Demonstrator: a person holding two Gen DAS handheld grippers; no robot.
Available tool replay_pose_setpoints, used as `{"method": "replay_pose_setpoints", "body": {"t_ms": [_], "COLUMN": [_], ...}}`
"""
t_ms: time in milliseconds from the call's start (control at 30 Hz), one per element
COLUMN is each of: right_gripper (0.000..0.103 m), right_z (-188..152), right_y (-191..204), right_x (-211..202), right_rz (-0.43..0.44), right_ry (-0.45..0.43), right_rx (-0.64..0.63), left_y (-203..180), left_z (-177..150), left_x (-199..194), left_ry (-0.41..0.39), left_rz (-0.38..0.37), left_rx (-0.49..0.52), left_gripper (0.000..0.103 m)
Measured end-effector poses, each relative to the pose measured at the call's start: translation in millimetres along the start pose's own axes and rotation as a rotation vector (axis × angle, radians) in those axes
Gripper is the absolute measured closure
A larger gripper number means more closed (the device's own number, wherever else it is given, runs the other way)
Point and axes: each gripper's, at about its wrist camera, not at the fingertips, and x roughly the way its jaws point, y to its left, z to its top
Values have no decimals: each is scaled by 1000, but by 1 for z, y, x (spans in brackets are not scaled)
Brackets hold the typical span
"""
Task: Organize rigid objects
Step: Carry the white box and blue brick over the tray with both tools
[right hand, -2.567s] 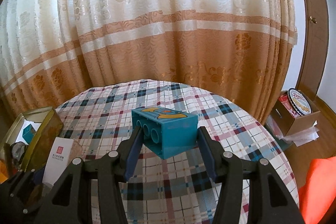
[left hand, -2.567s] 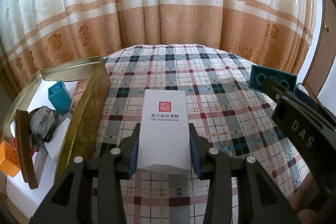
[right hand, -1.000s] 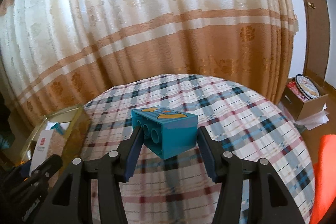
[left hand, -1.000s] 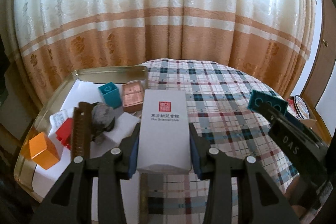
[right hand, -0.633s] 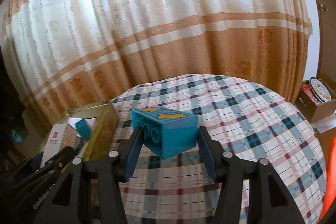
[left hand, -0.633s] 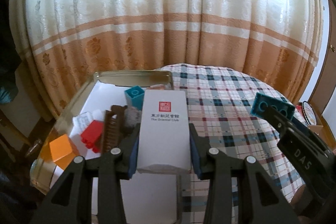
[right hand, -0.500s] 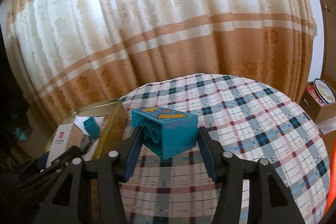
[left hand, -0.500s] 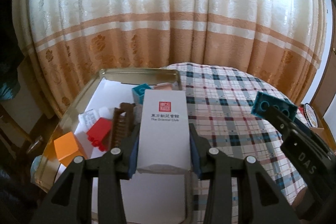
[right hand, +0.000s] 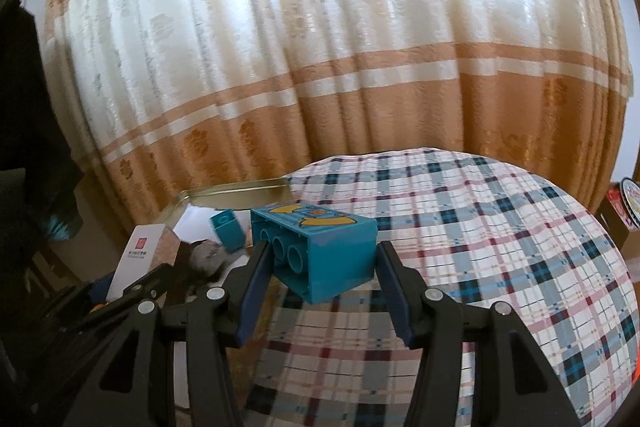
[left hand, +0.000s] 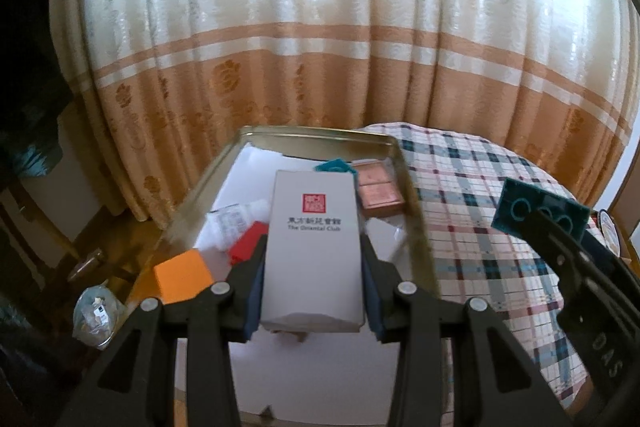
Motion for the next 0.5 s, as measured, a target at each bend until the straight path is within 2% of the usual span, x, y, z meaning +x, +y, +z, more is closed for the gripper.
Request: {"method": "replay_pose_setpoints", "body": {"t_ms": [500], "right_gripper": [47], "right_z": [-15], "right_y": [44], "right_x": [3], "right_rz": [68], "right_ry": [26], "right_rx": [-108], "left_y": [35], "left_z": [-7], "left_x": [4], "left_ry": [23], "left_rz": [74], "left_rx": [-36], "left_gripper": [62]}}
